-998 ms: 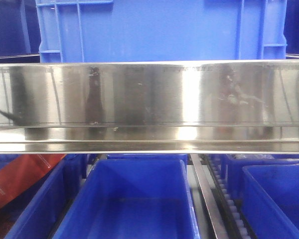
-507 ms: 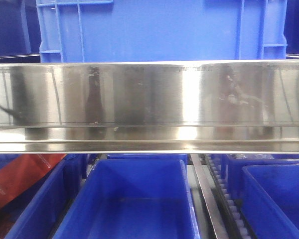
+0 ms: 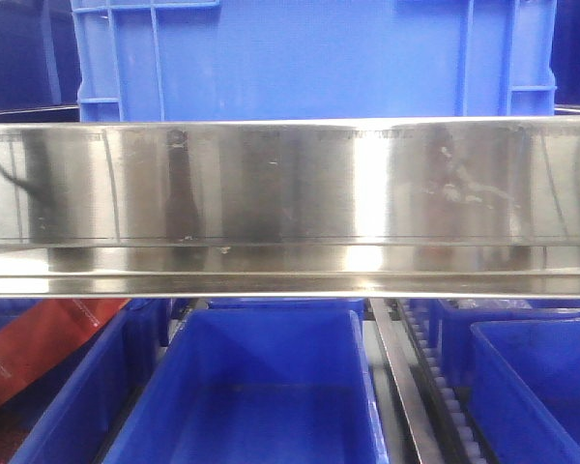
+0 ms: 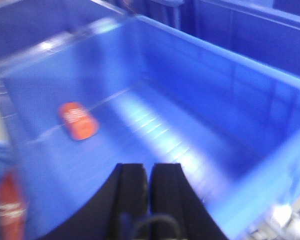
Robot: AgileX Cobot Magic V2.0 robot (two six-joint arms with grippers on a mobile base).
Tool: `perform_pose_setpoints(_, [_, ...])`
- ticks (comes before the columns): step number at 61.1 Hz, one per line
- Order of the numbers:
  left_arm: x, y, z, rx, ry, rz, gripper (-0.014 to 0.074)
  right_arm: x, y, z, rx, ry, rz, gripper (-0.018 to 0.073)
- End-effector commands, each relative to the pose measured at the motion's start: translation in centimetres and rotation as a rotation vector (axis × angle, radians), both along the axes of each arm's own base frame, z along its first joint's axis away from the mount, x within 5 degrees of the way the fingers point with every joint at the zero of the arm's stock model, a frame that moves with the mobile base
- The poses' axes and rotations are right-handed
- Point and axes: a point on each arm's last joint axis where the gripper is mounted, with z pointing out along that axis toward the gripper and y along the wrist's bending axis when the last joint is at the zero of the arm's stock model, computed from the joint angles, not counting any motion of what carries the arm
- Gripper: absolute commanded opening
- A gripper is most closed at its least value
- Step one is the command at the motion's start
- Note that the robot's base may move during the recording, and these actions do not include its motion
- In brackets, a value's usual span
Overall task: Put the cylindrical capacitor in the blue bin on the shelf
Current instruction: 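Lower the orange cylinder into the blue bin and open the left gripper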
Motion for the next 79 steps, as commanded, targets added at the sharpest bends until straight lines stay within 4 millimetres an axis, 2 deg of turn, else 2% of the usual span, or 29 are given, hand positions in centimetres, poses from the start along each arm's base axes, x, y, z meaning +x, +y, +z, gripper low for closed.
perform_pose_setpoints(1, [-1.6, 1.8, 0.0, -0.005, -0.012, 0.044, -0.0112, -0.2, 0.0, 0.5, 0.003, -0.038, -0.003, -0.0132])
perform_pose_setpoints(13, [-4.9, 5.7, -1.7, -0.009, -0.024, 0.186, -0.0111, -0.2, 0.1, 0.5, 0.010, -0.036, 0.020, -0.0132])
perform_pose_setpoints(22, [-8.4, 8.6, -3.3, -0.059, -0.065, 0.217, -0.0111, -0.2, 0.1, 0.5, 0.010, -0.036, 0.022, -0.0132])
perform_pose_setpoints(32, [-11.9, 11.6, -6.8, -0.121, -0.081, 0.262, -0.0111, -0.2, 0.1, 0.5, 0.010, -0.036, 0.025, -0.0132])
perform_pose_setpoints(39, [-14.3, 13.1, -9.6, -0.161, -0.064, 0.246, -0.0111, -0.2, 0.2, 0.7, 0.016, -0.066, 0.047, -0.0132])
perform_pose_setpoints(47, [-16.7, 14.5, -11.6, -0.247, -0.053, 0.223, -0.0111, 0.4, 0.4, 1.4, 0.026, -0.110, 0.070, -0.0132])
perform_pose_setpoints(52, [-17.8, 15.1, -12.6, -0.277, -0.058, 0.214, -0.0111, 1.3, 0.6, 2.0, 0.025, -0.096, 0.091, -0.0132])
perform_pose_setpoints(60, [-19.1, 16.1, -13.1, -0.319, -0.092, 0.206, -0.0111, 3.4, 1.5, 3.9, 0.023, -0.066, 0.146, -0.0132])
perform_pose_setpoints(71, [-19.5, 16.4, -13.1, -0.332, -0.106, 0.205, -0.0111, 7.7, 3.7, 7.2, -0.013, -0.032, 0.232, -0.0132])
perform_pose_setpoints(79, [-19.5, 16.4, -13.1, -0.330, -0.103, 0.207, -0.0111, 11.7, 6.0, 9.3, -0.032, 0.041, 0.288, -0.0132])
